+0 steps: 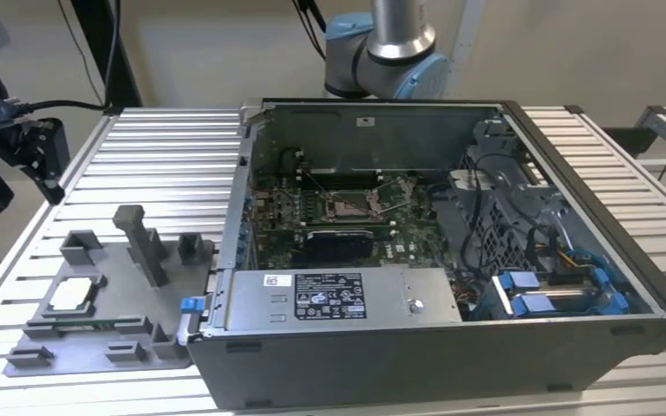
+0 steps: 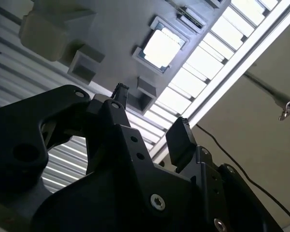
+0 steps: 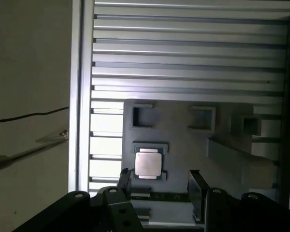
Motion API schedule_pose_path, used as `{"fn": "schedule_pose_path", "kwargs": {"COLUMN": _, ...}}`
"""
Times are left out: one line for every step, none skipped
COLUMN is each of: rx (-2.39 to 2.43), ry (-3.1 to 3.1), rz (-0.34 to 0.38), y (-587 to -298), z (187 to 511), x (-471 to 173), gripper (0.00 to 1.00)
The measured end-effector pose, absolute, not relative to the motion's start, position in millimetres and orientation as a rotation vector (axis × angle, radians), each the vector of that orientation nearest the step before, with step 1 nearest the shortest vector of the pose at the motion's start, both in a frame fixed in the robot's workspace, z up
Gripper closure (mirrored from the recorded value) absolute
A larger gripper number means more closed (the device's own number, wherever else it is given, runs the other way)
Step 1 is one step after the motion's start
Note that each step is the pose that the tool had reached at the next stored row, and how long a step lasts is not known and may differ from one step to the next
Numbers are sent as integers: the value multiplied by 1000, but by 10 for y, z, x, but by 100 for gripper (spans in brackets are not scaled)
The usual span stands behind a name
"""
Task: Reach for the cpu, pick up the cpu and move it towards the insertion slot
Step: 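Pick up the cpu and move it towards the insertion slot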
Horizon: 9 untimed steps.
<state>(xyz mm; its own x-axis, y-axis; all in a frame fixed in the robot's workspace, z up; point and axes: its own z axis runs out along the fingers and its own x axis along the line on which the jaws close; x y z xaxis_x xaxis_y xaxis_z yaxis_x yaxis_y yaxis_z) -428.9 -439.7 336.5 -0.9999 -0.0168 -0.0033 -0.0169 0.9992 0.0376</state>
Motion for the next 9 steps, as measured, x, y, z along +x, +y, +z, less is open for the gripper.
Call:
{"fn": "schedule_pose_path", "kwargs": {"rx": -26, "ry": 3138, "rz": 59, "y": -4397, "z": 3359, "x": -4289, "gripper": 0}}
{"fn": "schedule_pose_path", "kwargs": {"rx": -26, "ry": 3138, "rz": 59, "y": -4397, "z": 3353, "x": -4289, "gripper": 0}}
{"fn": "schedule_pose_path", "kwargs": {"rx": -26, "ry": 3138, "rz": 59, "y": -4397, "z": 3347, "x": -4289, "gripper": 0}}
{"fn": "schedule_pose_path", "kwargs": {"rx": -26, "ry": 3138, "rz": 59, "y": -4397, "z": 3340, "x": -4289, "gripper": 0}}
{"fn": "schedule_pose_path", "kwargs": {"rx": -26, "ry": 3138, "rz": 59, "y": -4397, "z": 3333, "x": -4289, "gripper": 0}}
{"fn": "schedule_pose_path", "kwargs": {"rx": -26, "ry": 3138, "rz": 59, "y": -4397, "z": 3327, "x": -4289, "gripper": 0}}
{"fn": "schedule_pose_path", "kwargs": {"rx": -26, "ry": 3138, "rz": 59, "y": -4397, "z": 3321, "x": -4288, "gripper": 0}}
{"fn": "schedule_pose_path", "kwargs": {"rx": -26, "ry": 3138, "rz": 59, "y": -4397, "z": 3317, "x": -4289, "gripper": 0}}
{"fn": "schedule_pose_path", "kwargs": {"rx": -26, "ry": 3138, "rz": 59, "y": -4397, "z": 3312, "x": -4289, "gripper": 0}}
